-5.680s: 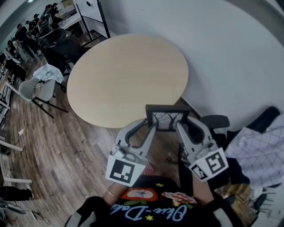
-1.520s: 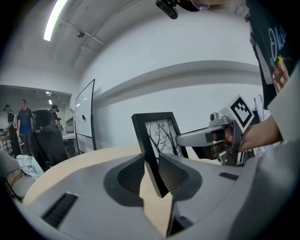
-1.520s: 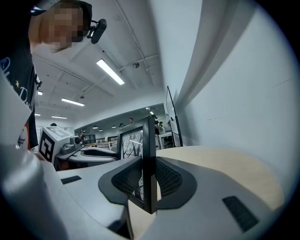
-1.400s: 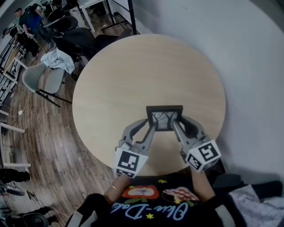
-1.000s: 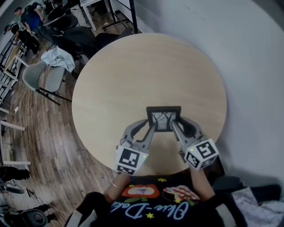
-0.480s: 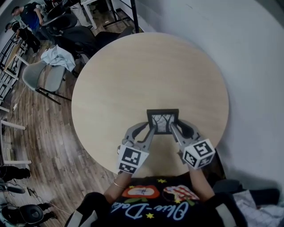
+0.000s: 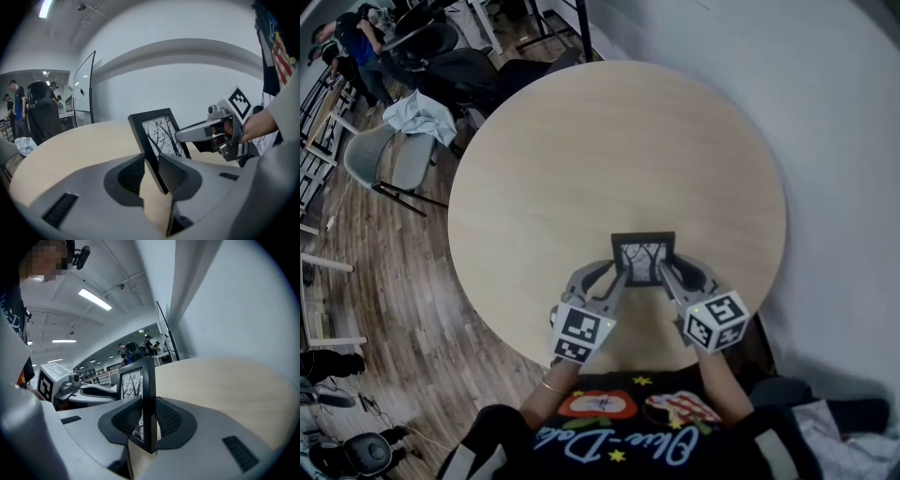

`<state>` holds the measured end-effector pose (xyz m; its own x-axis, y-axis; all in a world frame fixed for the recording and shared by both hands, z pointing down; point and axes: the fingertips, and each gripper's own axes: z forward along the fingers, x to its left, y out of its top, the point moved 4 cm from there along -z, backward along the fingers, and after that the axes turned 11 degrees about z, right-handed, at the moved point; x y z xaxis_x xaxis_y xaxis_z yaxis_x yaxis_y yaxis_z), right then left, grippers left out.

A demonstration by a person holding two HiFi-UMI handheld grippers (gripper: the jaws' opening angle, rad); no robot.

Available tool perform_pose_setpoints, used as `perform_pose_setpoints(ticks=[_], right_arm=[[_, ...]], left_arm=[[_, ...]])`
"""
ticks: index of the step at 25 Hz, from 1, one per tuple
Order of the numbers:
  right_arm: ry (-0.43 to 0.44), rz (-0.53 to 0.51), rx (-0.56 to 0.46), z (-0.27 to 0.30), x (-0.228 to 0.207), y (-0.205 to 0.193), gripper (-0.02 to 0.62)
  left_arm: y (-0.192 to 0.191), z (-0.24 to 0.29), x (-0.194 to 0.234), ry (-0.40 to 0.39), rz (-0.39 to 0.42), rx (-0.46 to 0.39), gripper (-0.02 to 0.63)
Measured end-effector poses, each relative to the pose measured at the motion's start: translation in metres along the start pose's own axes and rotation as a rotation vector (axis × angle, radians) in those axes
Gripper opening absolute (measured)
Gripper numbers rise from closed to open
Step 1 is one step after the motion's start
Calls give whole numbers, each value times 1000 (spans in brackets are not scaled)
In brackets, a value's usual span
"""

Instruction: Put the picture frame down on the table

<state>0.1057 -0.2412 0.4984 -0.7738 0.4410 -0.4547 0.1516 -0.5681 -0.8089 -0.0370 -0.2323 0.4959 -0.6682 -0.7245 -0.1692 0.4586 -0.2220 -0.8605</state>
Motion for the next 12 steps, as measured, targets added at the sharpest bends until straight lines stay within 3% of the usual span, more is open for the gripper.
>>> perform_pose_setpoints(ticks=[12], right_arm=[[-18, 55, 67, 9, -5, -17, 71]], left_arm=[[-22, 7, -4, -36, -30, 58, 94]])
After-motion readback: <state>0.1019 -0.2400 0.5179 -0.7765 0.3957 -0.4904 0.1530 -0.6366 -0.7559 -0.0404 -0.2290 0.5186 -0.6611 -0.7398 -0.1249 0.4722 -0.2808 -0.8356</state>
